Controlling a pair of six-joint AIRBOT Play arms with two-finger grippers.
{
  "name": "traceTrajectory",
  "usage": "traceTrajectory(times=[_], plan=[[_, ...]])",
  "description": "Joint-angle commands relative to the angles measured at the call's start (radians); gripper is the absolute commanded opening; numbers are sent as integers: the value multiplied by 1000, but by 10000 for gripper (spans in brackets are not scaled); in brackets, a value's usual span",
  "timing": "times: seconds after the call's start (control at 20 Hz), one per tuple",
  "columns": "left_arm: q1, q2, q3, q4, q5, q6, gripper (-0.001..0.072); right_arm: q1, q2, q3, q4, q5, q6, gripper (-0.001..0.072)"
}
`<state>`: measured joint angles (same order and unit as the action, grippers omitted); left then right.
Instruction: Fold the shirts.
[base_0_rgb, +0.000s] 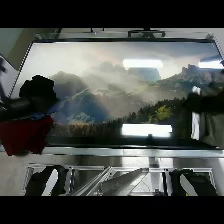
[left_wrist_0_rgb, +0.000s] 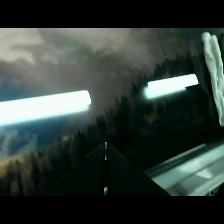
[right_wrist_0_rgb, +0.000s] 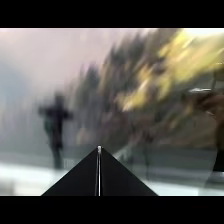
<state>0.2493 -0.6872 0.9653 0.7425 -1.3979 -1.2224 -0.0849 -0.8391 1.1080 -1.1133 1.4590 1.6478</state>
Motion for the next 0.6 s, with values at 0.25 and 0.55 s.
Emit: traceTrajectory(times=[0.25,0.55], plan=[[-192,255,-484,-2,130,-30,22,292,227,-474,-12,-174,31,14],[-216,262,-483,-4,145,-47,23,292,226,-474,122,-153,27,14]])
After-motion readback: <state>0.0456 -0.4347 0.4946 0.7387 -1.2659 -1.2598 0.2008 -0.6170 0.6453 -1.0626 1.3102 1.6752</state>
